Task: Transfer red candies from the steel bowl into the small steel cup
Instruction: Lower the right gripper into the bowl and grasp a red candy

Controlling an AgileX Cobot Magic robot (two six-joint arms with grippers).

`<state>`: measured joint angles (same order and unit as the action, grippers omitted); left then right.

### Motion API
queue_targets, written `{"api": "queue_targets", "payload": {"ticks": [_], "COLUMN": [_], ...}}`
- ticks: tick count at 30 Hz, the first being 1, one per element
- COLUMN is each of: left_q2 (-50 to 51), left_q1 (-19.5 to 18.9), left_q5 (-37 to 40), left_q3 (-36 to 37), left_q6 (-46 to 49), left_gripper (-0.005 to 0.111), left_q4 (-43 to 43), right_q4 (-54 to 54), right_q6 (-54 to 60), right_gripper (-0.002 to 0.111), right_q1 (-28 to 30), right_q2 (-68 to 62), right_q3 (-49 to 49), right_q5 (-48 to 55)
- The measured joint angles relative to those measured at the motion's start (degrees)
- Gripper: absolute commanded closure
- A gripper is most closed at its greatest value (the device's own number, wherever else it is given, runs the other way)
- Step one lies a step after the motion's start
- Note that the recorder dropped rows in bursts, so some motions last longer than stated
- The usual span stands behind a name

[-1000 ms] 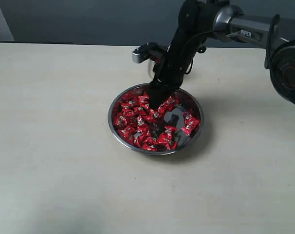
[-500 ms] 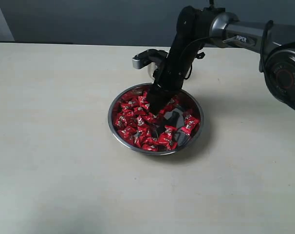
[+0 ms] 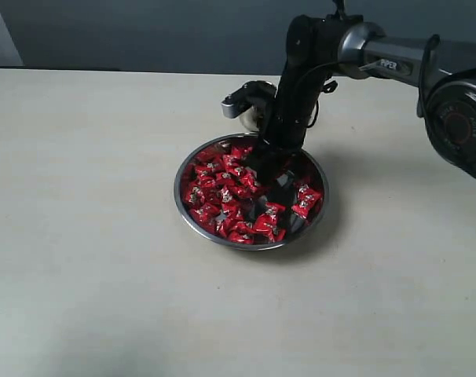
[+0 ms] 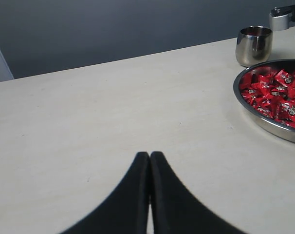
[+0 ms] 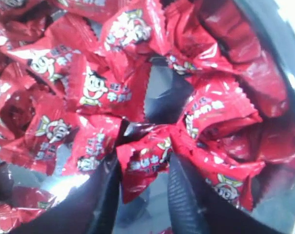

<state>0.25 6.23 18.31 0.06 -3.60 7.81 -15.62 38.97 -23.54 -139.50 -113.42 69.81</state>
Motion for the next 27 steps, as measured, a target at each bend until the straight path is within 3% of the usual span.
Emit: {"api": "queue_targets", "payload": {"ticks": [2, 4, 27], "left_q2": [0.00, 0.00, 0.00], "left_q1": [0.00, 0.00, 0.00], "left_q5": [0.00, 0.00, 0.00], "left_q3": [0.00, 0.00, 0.00], "left_q6": [0.00, 0.00, 0.00], "left_gripper": [0.106, 0.106, 0.106], "left_q4": [0.00, 0.00, 0.00], "right_q4": [0.00, 0.00, 0.60], "right_q6": [0.00, -0.40, -0.40], "right_gripper": [0.104, 0.109, 0.109], "right_q1": [0.00, 0.00, 0.00], "right_q2": [0.00, -0.01, 4.72], "right_q3": [0.00, 0.00, 0.00], "right_q5": [0.00, 0.00, 0.00]}}
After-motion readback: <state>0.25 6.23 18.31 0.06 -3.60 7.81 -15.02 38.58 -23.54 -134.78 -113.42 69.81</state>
